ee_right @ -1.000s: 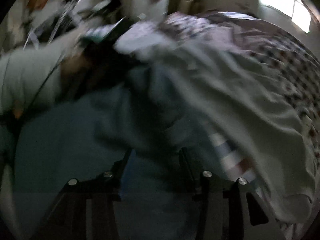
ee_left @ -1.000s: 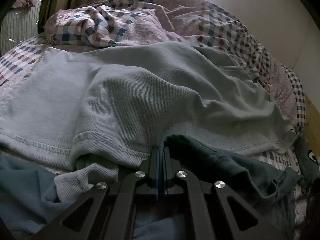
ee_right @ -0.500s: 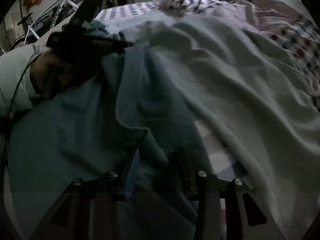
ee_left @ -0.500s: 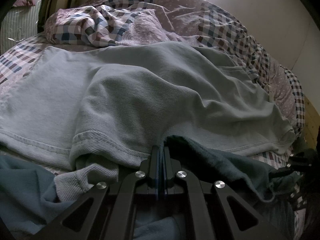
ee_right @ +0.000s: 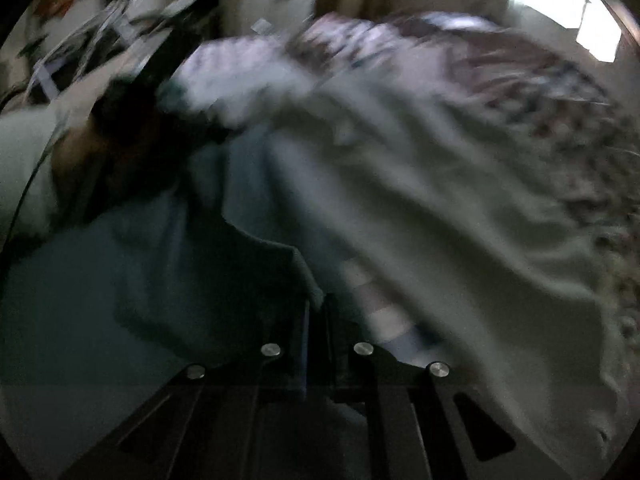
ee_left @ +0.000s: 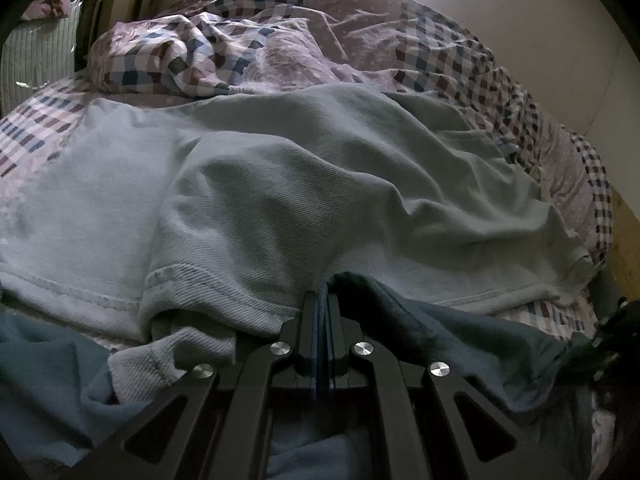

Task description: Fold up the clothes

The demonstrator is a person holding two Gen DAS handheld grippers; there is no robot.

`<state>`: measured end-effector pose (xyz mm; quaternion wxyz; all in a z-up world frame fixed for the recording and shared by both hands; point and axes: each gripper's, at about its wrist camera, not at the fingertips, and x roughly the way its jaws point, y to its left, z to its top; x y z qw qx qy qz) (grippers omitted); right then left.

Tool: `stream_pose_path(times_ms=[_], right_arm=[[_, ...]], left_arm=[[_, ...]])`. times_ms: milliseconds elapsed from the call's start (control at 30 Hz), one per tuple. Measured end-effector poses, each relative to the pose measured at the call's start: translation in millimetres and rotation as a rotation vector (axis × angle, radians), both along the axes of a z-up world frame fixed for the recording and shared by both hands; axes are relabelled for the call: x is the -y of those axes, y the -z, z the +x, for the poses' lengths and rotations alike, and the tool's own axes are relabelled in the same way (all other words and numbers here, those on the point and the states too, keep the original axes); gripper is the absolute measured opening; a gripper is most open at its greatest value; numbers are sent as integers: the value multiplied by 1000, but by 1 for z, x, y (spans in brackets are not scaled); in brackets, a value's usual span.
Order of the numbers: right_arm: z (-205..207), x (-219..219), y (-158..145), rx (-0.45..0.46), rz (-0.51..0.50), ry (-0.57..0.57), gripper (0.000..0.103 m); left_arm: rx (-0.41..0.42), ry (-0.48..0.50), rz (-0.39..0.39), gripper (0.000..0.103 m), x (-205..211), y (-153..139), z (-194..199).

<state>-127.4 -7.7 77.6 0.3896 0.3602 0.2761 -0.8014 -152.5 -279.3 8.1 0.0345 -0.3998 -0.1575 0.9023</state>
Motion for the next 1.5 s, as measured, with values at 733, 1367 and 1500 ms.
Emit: stream_pose_path(times_ms=[733,1367,1500], right_arm=[[-167,-71,-88,-329,33,597,4],[-223,-44,-10,-169,123,743,50],[-189,-76,-60,-136,-98,791,60]], left_arm=[[-82,71,-161,2,-83,-121,-156],[40,-17,-213,65,-82,-63,-187],[5,-2,-158,67,-73,-76,-160]])
